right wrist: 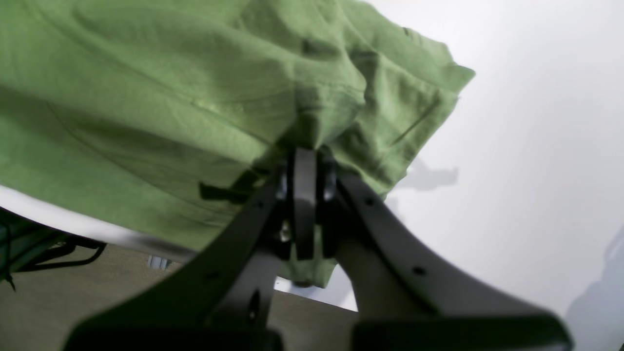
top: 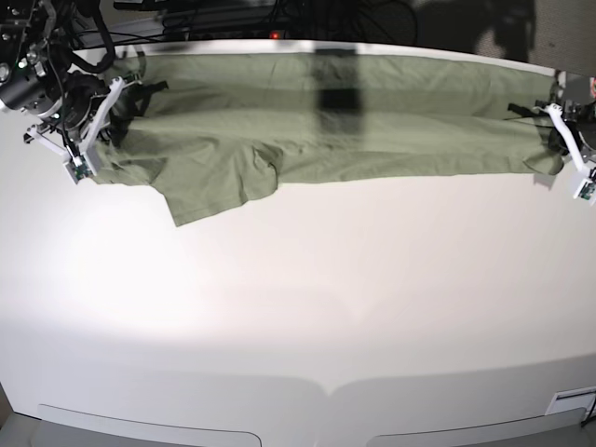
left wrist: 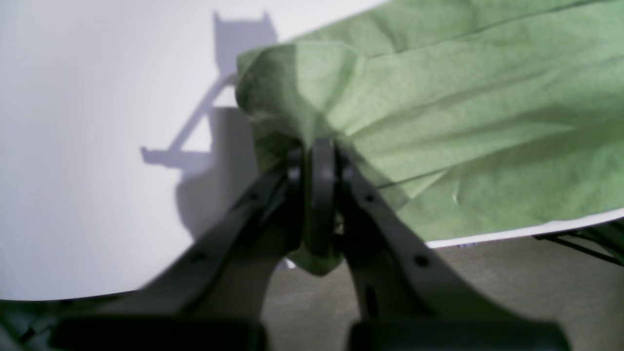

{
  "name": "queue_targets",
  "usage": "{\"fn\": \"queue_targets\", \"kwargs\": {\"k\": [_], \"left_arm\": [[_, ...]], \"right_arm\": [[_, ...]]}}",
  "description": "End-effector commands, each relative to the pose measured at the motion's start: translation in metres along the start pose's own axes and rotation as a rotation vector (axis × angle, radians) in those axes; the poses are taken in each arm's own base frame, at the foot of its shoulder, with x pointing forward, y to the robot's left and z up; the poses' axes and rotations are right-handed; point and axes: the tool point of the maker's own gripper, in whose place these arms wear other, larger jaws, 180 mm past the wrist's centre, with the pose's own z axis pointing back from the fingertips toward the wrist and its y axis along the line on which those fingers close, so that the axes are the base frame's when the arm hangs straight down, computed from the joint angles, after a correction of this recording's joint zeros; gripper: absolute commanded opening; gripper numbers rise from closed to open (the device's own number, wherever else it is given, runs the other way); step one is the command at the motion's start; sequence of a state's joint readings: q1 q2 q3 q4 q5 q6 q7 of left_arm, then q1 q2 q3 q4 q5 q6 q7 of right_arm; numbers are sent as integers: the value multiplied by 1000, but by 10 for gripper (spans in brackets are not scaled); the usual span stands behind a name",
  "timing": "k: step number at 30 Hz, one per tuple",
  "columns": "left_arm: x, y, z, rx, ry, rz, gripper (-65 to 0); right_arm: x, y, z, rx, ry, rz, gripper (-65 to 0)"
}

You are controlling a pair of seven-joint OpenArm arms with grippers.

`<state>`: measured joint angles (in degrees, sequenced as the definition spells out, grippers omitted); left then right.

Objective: Fold the T-shirt properly
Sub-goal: 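Lift the hem with both grippers and fold it over toward the collar, then lower the folded hem onto the shirt and open both grippers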

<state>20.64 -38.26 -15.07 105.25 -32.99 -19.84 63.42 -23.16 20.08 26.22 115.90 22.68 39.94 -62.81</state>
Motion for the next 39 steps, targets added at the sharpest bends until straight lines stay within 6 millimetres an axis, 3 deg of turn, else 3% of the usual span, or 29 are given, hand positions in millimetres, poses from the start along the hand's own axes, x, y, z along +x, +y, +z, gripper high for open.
{"fn": "queue_targets", "kwargs": {"k": [1,12,13,16,20,25,29,33,39], "left_arm": [[10,11,7,37,-24,-17,-650],[9,14,7,55,-21,-26,-650],[7,16,7,64,-8,-30,-650],[4,18,8,77,7,-35,-650],[5,18,7,74,6,-35,-464],[2,18,8,75,17,-34,-430],[12,17,8,73,-36,-35,-430],[30,11,9,41,-135,-20,-430],[32,-8,0,-3,-179,36,-430]], "right_arm": [[5,-4,4,-15,-17,11,-650],[-15,-2,4,-20,93,-44,-650],[-18,-2,4,-22,107,-50,-632],[-21,-3,4,-28,124,-74,-462],[-21,-3,4,-29,124,-77,-358],[-21,-3,4,-29,123,-77,-354],[-3,-3,3,-23,30,-80,-354],[24,9,4,53,-118,-109,-354],[62,27,14,176,-316,-168,-355]]}}
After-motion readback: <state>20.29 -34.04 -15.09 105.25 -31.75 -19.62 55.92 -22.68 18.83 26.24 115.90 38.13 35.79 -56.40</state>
